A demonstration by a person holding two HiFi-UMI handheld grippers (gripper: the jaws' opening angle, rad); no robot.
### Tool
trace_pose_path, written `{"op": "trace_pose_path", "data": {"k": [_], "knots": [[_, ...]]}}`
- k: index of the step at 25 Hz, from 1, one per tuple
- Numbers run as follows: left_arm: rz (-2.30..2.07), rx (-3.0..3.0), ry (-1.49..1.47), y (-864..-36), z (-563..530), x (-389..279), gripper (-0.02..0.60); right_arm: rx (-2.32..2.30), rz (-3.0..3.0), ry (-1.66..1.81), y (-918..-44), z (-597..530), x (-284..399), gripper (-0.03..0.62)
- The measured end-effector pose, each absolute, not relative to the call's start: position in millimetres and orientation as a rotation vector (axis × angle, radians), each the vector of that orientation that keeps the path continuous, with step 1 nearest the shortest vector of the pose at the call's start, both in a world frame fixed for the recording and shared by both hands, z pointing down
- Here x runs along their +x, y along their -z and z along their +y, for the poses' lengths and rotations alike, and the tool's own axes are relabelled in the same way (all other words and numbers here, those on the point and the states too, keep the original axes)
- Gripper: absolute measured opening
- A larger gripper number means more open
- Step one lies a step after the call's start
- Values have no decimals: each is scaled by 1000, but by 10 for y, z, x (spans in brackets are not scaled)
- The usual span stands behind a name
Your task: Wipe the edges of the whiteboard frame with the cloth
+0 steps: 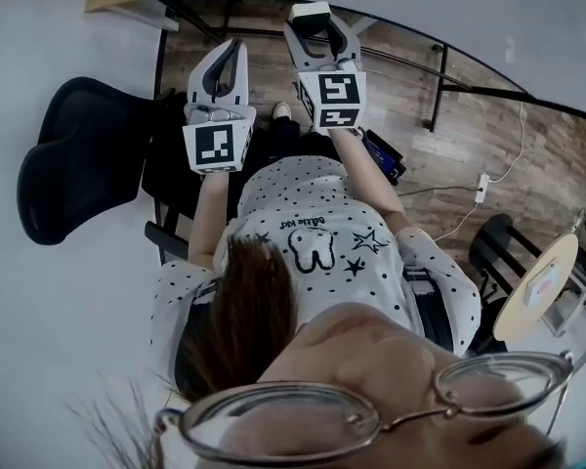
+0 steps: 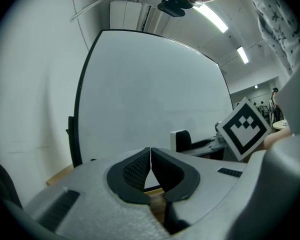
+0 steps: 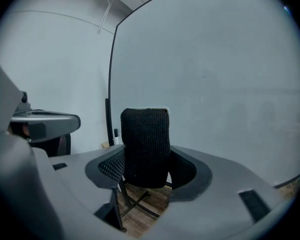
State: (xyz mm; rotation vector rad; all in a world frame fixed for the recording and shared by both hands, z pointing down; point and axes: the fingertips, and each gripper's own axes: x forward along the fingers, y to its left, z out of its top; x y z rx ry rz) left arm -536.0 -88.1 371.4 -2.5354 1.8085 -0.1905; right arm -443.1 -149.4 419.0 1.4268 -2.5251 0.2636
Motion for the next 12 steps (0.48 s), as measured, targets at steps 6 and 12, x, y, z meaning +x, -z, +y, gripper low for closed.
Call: {"op": "trace_pose_path", "data": {"k": [6,12], "knots": [[1921,-2498,188,-3880,-950,-5945,20,1520,-2371,-277,-4716,-1916,-4998,238],[1940,-2512,209,-4051,-1124,-6210,20,1653,-2259,-324,-5071,-2317,-5286,238]]}}
